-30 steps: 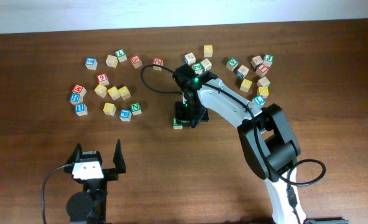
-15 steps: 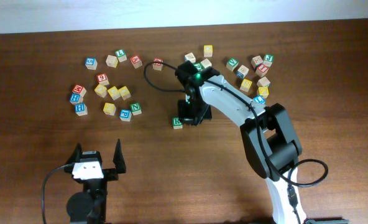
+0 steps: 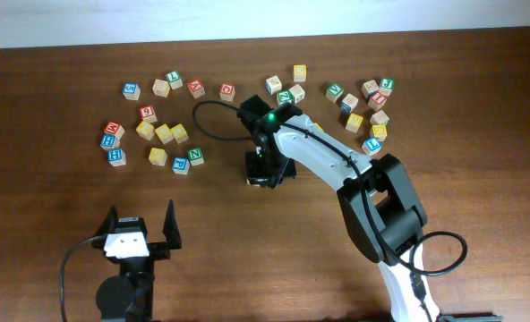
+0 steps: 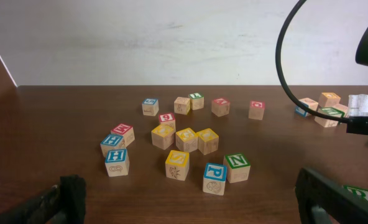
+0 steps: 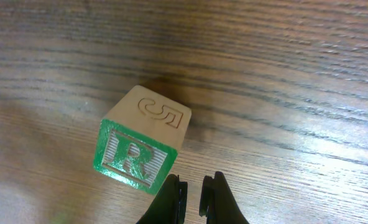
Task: Spell out RSS
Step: 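Lower the R block onto the table and open right gripper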
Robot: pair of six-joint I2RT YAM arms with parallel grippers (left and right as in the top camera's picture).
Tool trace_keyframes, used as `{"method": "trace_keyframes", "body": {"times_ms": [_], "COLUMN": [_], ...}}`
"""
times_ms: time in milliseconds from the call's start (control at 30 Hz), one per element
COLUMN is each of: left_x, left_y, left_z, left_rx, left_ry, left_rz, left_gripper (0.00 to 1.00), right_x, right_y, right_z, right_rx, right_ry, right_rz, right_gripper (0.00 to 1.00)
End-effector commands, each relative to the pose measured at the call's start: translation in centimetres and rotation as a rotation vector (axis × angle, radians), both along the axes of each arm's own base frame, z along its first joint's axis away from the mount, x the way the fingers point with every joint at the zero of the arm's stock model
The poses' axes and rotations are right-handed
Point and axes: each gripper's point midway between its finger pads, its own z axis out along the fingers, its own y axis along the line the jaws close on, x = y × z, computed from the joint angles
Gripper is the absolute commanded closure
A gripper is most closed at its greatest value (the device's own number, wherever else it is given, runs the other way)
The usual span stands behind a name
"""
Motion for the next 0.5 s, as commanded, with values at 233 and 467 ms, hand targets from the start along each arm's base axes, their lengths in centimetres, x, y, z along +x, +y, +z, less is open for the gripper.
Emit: {"method": "trace_keyframes", "body": {"times_ms": [233,467], "left_x": [0.0,0.0], "left_y": [-0.3,-0.3], "left_z": [-0.2,-0.2], "left_rx": [0.014,0.014], "left_ry": [0.000,0.000], "left_rz": [-0.017,-0.017], "left_gripper": [0.01,0.01], "right_x": [0.9,1.6], "right_y": [-0.5,-0.5], "right_z": [0.5,0.4], "right_rx": [-0.020,-0.030], "right_ry": [-0.041,-0.076], "right_rz": [-0.026,-0.026], "right_gripper": [0.95,0.94]}}
